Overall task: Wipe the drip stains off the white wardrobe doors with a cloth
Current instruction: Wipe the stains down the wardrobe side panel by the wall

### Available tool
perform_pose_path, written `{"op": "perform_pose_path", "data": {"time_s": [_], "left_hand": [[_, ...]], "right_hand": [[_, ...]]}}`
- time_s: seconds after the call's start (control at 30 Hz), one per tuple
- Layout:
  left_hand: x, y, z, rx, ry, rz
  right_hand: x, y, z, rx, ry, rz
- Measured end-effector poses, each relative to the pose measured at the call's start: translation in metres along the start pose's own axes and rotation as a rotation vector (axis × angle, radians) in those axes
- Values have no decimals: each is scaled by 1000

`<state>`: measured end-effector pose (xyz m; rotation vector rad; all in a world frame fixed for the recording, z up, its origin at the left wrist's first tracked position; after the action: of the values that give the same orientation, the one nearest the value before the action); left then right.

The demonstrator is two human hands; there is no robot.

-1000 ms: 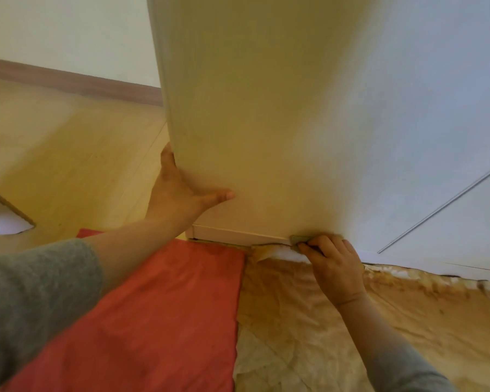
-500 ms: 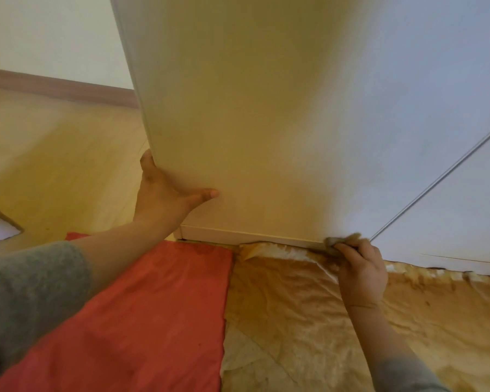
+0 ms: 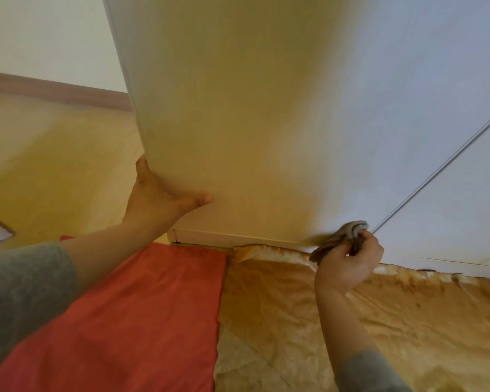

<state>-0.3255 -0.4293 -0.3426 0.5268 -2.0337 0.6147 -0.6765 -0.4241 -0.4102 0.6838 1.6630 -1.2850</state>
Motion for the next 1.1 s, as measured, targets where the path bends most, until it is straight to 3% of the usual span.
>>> {"op": "perform_pose_path", "data": {"time_s": [0.1, 0.27, 0.43, 0.63, 0.87, 1.1], "left_hand": [[-3, 1, -6, -80, 27, 39], [-24, -5, -18, -309, 69, 156], [-49, -9, -31, -425, -12, 220], [-92, -24, -65, -413, -83, 141], [-121, -24, -99, -399, -57, 22], [-136, -18, -112, -402, -246, 79]], "right_hand": [[-8, 13, 5, 23, -35, -41], [-37, 61, 22, -85, -124, -179], [-66, 107, 37, -209, -216, -310], [-83, 165, 60, -372, -307, -307], [-112, 236, 80, -521, -245, -401], [-129, 254, 78, -650, -185, -417]]}}
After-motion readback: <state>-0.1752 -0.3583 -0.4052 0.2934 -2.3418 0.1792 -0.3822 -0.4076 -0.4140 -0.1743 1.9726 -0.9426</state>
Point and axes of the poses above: each hand's wrist, its own y-axis away from the middle knuckle, its own z-axis out of the palm, x = y × z, the point moved 5 cm from there along -y, towards the middle knuckle, and after that the axes turned 15 degrees about x, right-handed, at the moved point
